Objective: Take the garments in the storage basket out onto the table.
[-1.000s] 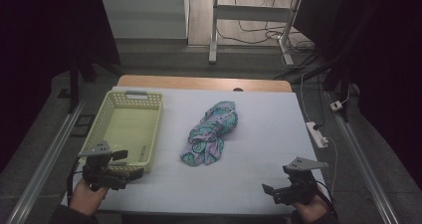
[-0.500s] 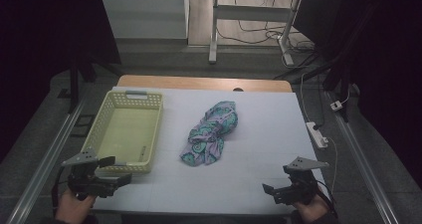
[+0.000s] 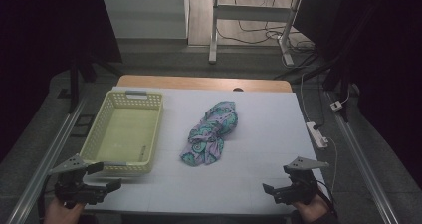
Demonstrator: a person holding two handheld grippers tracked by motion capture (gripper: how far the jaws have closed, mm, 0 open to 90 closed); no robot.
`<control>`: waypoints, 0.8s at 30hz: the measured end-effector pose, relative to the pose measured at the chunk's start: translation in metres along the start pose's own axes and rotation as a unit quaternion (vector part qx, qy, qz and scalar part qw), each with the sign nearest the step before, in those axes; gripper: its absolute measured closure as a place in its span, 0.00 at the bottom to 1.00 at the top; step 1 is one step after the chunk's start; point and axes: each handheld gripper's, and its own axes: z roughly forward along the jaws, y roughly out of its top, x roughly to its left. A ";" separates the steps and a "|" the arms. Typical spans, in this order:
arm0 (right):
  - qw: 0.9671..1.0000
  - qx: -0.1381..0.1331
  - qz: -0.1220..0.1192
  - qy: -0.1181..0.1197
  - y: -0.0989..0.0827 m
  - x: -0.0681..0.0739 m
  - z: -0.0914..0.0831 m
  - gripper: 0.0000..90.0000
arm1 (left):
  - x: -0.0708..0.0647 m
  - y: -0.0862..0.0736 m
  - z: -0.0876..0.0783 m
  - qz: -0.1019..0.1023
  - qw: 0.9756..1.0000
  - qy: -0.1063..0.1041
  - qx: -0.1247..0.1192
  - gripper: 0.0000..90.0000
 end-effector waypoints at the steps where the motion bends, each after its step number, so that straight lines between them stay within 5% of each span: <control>1: 1.000 0.000 0.000 0.000 0.000 0.000 0.000 0.00 | 0.000 -0.001 -0.001 -0.002 1.000 0.002 -0.001 0.00; 24: 1.000 0.001 0.001 -0.004 0.000 0.001 0.000 0.00 | 0.005 -0.020 -0.018 -0.016 0.999 0.039 0.023 0.00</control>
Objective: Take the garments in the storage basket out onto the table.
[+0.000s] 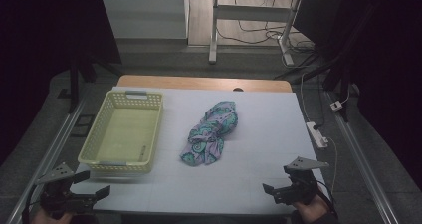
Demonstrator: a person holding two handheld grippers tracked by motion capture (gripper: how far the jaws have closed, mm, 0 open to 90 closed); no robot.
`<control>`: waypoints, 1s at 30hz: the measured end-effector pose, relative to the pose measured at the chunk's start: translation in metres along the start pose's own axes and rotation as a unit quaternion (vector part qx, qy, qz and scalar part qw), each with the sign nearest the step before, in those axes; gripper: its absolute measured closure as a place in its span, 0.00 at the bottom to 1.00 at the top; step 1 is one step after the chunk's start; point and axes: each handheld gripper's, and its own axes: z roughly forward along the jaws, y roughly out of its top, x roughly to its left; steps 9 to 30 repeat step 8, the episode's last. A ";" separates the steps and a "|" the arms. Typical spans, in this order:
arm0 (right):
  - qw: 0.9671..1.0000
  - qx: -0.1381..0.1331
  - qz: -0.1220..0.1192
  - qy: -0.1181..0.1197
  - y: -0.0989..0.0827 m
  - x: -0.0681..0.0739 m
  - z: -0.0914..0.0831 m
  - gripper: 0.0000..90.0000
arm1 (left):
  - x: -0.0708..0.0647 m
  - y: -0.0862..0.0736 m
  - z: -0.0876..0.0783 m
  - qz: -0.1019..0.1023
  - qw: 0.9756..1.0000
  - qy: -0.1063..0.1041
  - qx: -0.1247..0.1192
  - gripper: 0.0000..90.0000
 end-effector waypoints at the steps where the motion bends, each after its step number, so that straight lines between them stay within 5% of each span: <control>1: 1.000 0.000 0.000 0.000 0.000 0.000 0.000 0.00 | 0.000 0.000 0.000 0.001 1.000 0.001 0.002 0.00; 6: 1.000 0.002 0.001 -0.001 0.000 0.000 0.000 0.00 | -0.001 -0.001 0.001 0.000 1.000 0.003 0.016 0.00; 30: 1.000 0.004 0.002 -0.003 0.000 -0.001 0.001 0.00 | 0.001 0.000 0.001 -0.005 1.000 -0.002 0.015 0.00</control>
